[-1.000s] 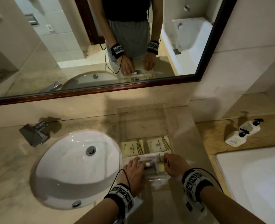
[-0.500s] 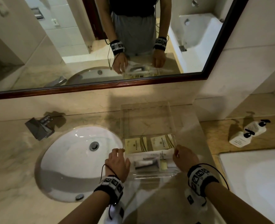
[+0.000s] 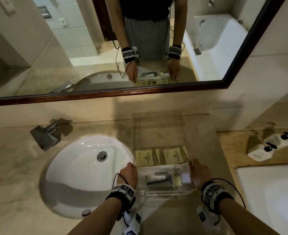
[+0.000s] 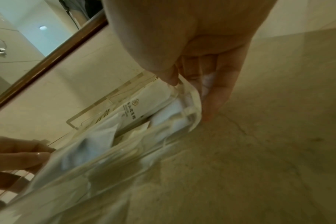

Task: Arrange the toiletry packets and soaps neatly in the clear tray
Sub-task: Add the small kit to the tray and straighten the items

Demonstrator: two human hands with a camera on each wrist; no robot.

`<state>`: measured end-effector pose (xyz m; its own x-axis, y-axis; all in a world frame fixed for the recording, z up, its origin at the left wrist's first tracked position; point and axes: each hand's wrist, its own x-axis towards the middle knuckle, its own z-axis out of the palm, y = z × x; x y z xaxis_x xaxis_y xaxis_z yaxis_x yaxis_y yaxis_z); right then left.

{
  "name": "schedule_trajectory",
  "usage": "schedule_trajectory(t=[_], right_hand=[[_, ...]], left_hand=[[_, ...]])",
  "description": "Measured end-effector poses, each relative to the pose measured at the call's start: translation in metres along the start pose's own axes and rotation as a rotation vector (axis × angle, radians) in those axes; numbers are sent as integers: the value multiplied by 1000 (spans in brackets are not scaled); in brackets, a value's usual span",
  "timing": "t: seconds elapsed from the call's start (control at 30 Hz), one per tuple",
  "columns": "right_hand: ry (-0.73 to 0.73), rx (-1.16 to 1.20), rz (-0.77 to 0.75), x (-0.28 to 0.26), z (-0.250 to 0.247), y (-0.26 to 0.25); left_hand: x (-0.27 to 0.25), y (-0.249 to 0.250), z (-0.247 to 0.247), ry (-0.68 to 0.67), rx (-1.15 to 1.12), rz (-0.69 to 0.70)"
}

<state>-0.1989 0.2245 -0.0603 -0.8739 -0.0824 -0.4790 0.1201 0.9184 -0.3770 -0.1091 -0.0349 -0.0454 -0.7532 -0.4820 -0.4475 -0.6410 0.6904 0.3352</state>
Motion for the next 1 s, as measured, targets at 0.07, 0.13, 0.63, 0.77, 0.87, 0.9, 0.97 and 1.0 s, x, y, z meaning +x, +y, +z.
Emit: schedule_trajectory(t=[0.07, 0.13, 0.63, 0.77, 0.87, 0.9, 0.97, 1.0], right_hand=[[-1, -4, -7, 3, 2, 2], [14, -16, -27, 4, 4, 1], [64, -25, 3, 25, -4, -11], [66, -6, 24, 32, -5, -13], [65, 50, 45, 35, -9, -17], [66, 49, 46, 35, -10, -16], [123, 45, -4, 36, -13, -15], [137, 31, -66, 34, -13, -14]], left_hand=[[3, 0, 0, 8, 2, 23], [4, -1, -1, 19, 7, 54], [27, 8, -11, 29, 70, 76], [35, 12, -17, 22, 81, 85], [42, 14, -19, 5, 88, 76], [44, 15, -19, -1, 94, 70], [48, 16, -20, -10, 109, 59], [48, 16, -20, -13, 112, 58]])
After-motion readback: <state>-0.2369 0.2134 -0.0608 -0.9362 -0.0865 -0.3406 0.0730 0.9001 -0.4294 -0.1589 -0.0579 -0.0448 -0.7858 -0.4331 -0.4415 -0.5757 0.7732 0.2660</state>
